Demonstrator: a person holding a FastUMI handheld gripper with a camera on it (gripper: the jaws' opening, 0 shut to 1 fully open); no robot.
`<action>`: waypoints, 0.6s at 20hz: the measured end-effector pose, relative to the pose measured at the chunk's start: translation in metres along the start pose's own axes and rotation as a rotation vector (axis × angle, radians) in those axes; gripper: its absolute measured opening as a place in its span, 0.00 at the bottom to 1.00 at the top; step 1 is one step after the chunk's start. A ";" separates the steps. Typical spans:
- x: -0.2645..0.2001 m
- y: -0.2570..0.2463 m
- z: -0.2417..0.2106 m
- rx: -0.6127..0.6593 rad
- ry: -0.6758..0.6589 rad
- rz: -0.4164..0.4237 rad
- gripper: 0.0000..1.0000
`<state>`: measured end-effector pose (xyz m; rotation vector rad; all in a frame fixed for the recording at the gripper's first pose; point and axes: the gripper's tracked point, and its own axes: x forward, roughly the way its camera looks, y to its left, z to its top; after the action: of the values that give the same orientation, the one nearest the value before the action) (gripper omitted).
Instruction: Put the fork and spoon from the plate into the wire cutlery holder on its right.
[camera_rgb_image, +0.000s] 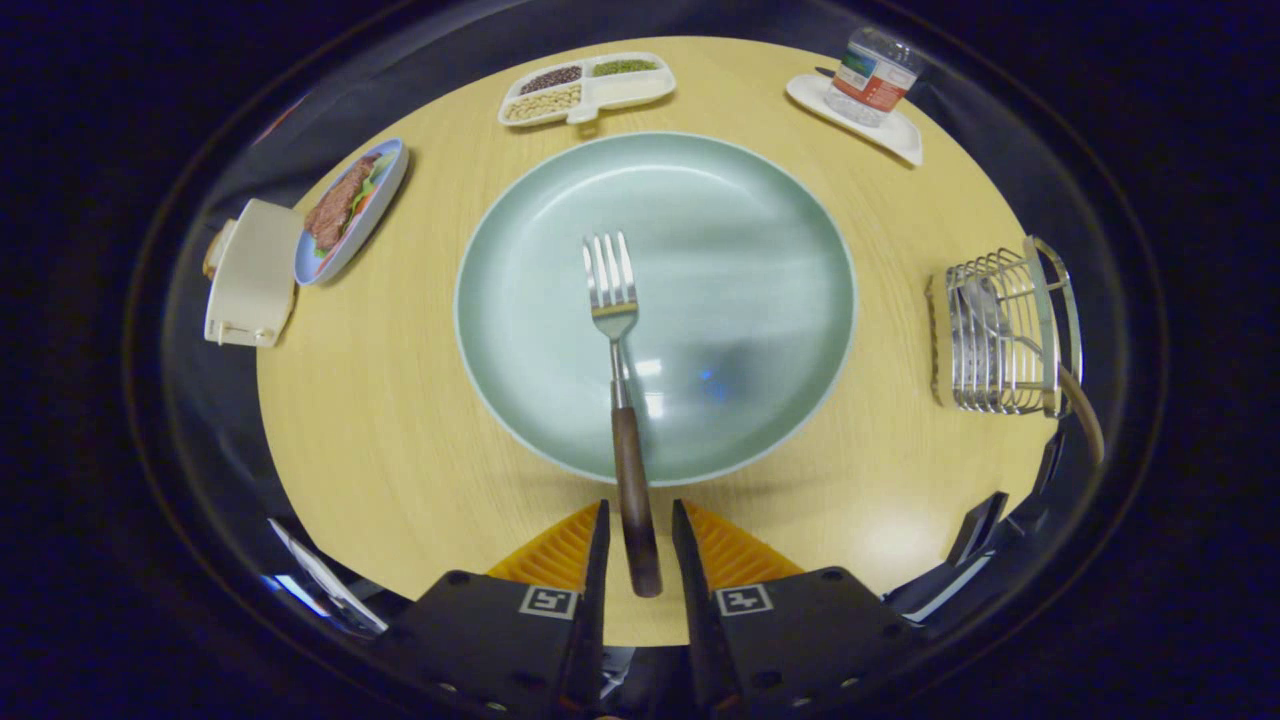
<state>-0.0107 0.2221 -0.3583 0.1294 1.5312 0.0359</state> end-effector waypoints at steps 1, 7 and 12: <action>-0.004 0.002 0.004 0.004 -0.003 0.007 0.23; -0.015 0.002 -0.001 -0.048 -0.001 0.045 0.01; -0.044 0.002 -0.008 -0.064 -0.026 0.087 0.01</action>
<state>-0.0199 0.2195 -0.3143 0.1442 1.4964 0.1517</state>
